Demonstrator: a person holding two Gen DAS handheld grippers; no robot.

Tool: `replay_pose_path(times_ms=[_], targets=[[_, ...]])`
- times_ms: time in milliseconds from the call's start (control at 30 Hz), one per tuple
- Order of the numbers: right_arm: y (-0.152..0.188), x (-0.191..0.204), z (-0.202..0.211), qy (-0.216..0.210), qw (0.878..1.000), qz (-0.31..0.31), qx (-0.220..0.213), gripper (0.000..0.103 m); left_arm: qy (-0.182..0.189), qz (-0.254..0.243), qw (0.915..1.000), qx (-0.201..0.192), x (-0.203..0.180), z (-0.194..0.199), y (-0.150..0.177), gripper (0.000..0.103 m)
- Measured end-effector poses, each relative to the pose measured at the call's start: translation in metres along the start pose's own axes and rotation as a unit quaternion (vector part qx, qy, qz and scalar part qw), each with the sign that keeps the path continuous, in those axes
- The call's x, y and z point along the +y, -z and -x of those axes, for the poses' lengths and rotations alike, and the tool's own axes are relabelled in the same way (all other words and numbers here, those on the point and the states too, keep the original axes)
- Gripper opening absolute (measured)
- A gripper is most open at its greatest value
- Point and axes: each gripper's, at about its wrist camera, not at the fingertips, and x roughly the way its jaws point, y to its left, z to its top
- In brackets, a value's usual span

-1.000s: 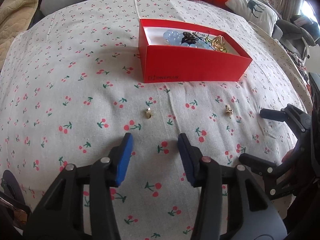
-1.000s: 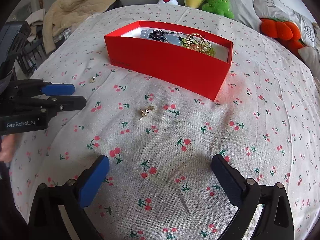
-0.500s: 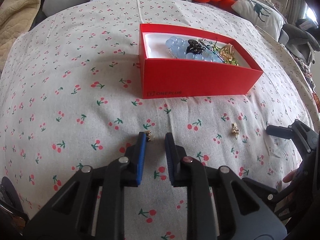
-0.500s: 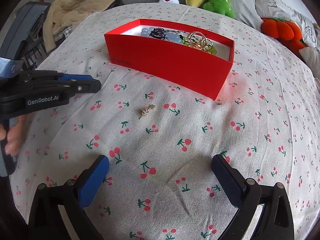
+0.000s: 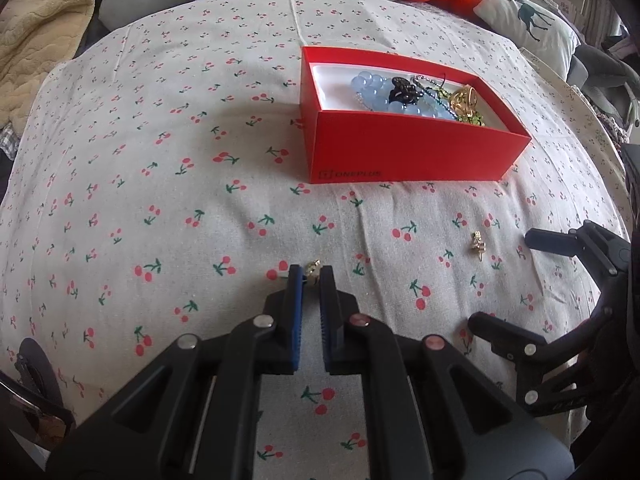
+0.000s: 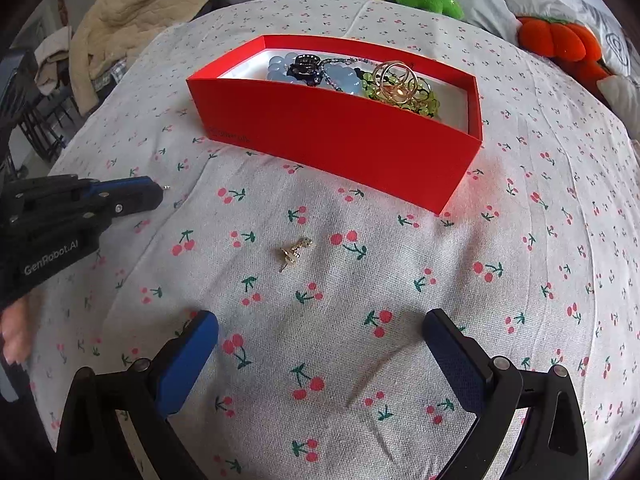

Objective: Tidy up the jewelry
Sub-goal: 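Grasp the gold earring with the right tool while the left tool holds the stud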

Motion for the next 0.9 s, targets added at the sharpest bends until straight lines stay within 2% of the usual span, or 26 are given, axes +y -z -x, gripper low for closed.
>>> replay_pose_path(times_ms=[67,267,600,767,833,900], targets=[[-0.004,0.002,-0.002,0.001,1.0,-0.007,0.001,0.102,0.003,0.004,1.0,0.001,0.003,0.003,0.002,0.009],[-0.015,0.004,-0.004,0.003,1.0,-0.024,-0.007,0.085,0.004,0.014,0.9999,0.007,0.009,0.006,0.004,0.009],[-0.019,0.015,-0.002,-0.008,1.0,0.002,-0.019,0.049,0.01,0.021,0.9997,0.004,0.013,0.011,0.001,0.009],[-0.022,0.01,-0.004,-0.017,1.0,-0.005,-0.021,0.032,0.011,0.021,0.9997,0.004,0.012,0.012,0.002,0.009],[-0.024,0.006,-0.004,-0.019,1.0,-0.009,-0.021,0.022,0.011,0.021,0.9997,0.004,0.012,0.012,0.001,0.009],[-0.025,0.004,-0.005,-0.019,1.0,-0.012,-0.02,0.018,0.011,0.021,0.9997,0.004,0.011,0.013,0.002,0.009]])
